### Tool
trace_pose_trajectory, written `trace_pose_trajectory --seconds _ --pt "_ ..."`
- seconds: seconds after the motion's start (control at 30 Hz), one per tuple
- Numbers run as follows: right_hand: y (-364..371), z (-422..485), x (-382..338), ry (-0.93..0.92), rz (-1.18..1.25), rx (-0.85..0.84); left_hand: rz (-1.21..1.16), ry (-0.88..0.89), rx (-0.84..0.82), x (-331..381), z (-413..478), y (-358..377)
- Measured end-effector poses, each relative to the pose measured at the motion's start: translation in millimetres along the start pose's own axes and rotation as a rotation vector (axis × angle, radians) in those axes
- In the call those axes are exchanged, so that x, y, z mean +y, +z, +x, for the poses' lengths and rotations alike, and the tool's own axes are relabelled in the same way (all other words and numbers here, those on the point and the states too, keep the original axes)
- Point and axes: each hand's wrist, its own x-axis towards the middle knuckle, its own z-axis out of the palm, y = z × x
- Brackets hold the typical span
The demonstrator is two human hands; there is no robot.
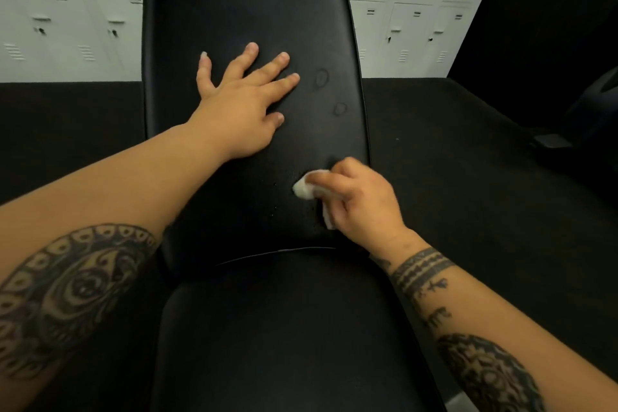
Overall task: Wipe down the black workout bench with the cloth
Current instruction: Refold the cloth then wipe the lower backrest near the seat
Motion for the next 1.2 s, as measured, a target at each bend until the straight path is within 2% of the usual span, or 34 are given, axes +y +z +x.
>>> trace_pose_trajectory --seconds 0.1,0.17,0.27,0.37,0.43,0.5,0.57,0.63,0.73,0.87,1.07,1.13,1.2 --pt "-5.6 -13.9 5.9 -0.186 -0.004 -0.235 0.016 0.004 0.006 1.2 -3.0 -6.0" --pt "-12.1 -26.9 19.2 -0.180 -0.033 -0.298 0.011 0.009 0.056 -3.5 -12.3 -9.3" --pt "-17.5 -36.2 29.2 -0.097 -0.057 -0.199 0.009 -0.040 0.196 -23.3 -34.6 -6.5" --pt "-12.9 -19.2 15.8 0.059 -0.040 -0.027 -0.079 -0.247 0.254 -43.6 -54.6 2.5" --pt "-6.6 -3.8 -0.3 0.086 -0.006 -0.018 -0.183 -0.381 0.257 -50.7 -65.9 10.2" --pt "-3.7 -0.2 -7.5 -0.062 -0.009 -0.163 -0.309 -0.466 0.256 -52.3 -75.3 18.2" --pt "-8.3 -2.5 -5.0 -0.245 -0.056 -0.395 -0.386 -0.499 0.265 -52.3 -82.3 24.9" --pt "-17.6 -1.7 0.3 -0.314 -0.132 -0.572 -0.414 -0.515 0.284 -51.2 -86.5 27.4" --pt "-28.7 -1.7 5.7 -0.349 -0.254 -0.680 -0.442 -0.540 0.276 -54.3 -92.7 26.3" --pt "-35.0 -5.9 16.0 -0.348 -0.241 -0.567 -0.586 -0.560 0.258 -63.7 -112.0 31.9" --pt "2.6 18.2 -34.1 -0.469 -0.175 -0.436 -1.155 -0.798 0.248 -70.6 -126.5 56.5" --pt "9.3 17.7 -41.1 -0.420 -0.157 -0.374 -1.173 -0.832 0.219 -64.9 -127.7 61.5" --pt "6.4 10.5 -43.5 -0.272 -0.039 -0.313 -1.094 -0.828 0.219 -58.1 -127.3 62.4"
